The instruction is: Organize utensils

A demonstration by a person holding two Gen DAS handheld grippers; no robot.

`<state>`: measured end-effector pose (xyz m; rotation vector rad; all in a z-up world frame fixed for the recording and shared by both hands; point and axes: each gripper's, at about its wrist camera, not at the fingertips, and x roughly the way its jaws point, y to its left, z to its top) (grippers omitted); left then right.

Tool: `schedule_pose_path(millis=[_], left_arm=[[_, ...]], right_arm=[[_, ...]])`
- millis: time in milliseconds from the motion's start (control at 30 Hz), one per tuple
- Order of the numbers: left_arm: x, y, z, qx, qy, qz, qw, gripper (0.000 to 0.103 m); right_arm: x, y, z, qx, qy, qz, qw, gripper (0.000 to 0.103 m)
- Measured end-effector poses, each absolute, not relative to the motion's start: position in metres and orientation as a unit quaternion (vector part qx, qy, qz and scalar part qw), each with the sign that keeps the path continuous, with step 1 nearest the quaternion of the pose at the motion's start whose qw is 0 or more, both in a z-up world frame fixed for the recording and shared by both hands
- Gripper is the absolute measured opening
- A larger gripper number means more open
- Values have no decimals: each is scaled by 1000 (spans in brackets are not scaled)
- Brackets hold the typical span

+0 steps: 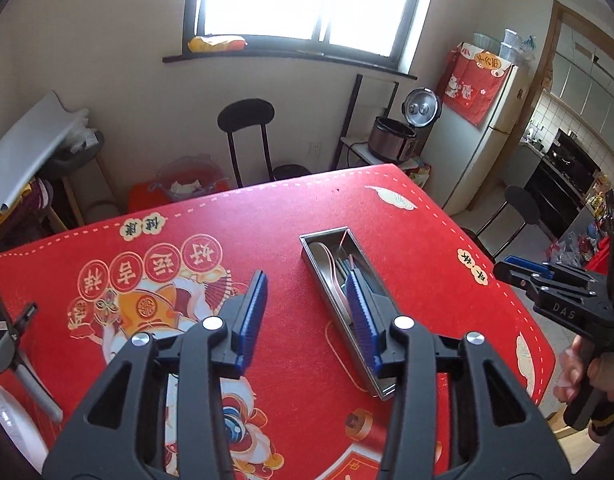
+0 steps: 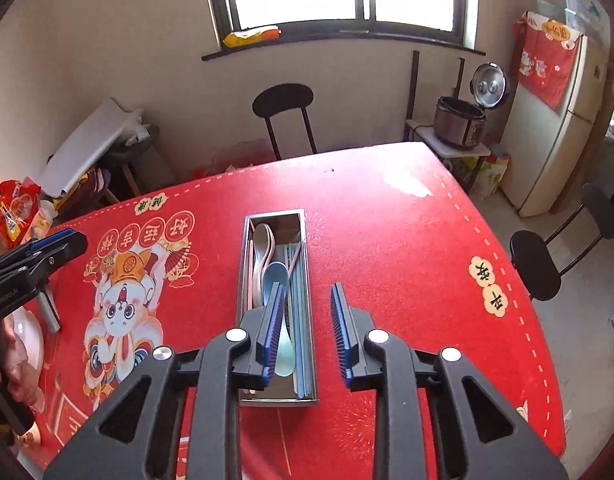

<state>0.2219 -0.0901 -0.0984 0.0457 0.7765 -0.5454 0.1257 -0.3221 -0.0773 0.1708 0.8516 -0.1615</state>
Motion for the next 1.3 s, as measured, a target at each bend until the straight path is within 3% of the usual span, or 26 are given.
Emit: schedule_pose_path(millis=[100,267,300,367,600,1300], left_arm=[[197,-78,-71,26,342,-261,902,54],[145,-64,-30,35,266,-252,930,96],[136,-63,-24,37,252,-249,934,98],[120,-63,-13,45,224,-238,944,97],[94,-62,8,35,202,-247,947,97],[95,-48,1,9,231,-228,946,97]], right_arm=[[100,-316,-49,78,377,-90,919,47],[60,-301,-12,57,320,-123,938,82],[53,-297,-7,50,308,-131,941,91],[39,-289,5,36,284,-144,947,97],[7,-278,29,27,242,-158,957,97],[-3,-280,24,39,254,-225,940,97]])
